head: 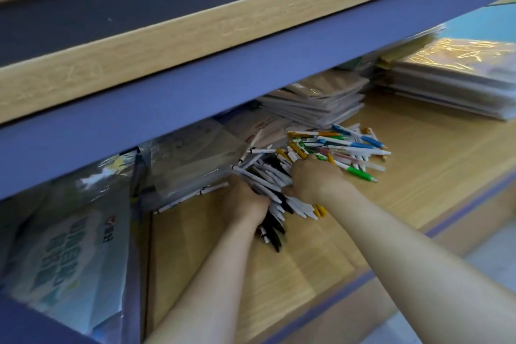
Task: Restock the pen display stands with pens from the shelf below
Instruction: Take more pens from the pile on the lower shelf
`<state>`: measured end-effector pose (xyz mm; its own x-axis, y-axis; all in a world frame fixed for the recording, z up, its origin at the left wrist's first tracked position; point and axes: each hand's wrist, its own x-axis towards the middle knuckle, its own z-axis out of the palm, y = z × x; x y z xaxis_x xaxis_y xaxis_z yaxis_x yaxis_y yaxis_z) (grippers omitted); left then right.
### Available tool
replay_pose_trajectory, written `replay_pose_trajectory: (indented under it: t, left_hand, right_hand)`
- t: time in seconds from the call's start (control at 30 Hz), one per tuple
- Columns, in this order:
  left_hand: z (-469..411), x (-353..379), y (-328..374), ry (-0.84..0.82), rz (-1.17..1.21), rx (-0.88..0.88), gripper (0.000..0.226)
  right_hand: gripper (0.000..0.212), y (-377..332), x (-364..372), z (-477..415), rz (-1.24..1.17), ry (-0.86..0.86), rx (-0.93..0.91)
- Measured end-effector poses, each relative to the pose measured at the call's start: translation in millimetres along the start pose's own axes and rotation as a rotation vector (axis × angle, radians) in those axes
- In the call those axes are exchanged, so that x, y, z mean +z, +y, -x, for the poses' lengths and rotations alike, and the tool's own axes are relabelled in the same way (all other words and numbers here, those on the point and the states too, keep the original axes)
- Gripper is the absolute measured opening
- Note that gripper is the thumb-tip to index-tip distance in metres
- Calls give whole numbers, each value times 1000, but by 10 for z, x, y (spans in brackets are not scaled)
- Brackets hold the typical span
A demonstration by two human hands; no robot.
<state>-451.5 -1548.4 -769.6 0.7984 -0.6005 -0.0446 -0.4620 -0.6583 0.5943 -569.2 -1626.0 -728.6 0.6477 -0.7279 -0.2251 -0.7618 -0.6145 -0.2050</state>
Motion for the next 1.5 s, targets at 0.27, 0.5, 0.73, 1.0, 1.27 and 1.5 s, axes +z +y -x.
replay_pose_trajectory:
  t: [0.27,0.5,0.73,1.0,1.27,1.5]
  left_hand:
    - [109,-165,-50,-91,395,-16,59]
    - [176,-263,-180,44,716,-34,52]
    - [182,-345,-183,-93,1044,-233,13]
    - [361,-324,149,-380,1660,-341,19]
    - [720,-69,559,-97,1341,-39,7]
    - [1119,9,876,-231,1221,-77,15]
  right_hand:
    - [26,66,-135,25,-245,-184,-37]
    - [15,176,-70,11,-705,-140,88]
    - [10,415,6,238,-1365,7,124]
    - [22,254,230,682,-1827,-219,55]
    - [31,225,366,929,-1738,-254,-101]
    - [26,449,235,1330,-1825,-195,60]
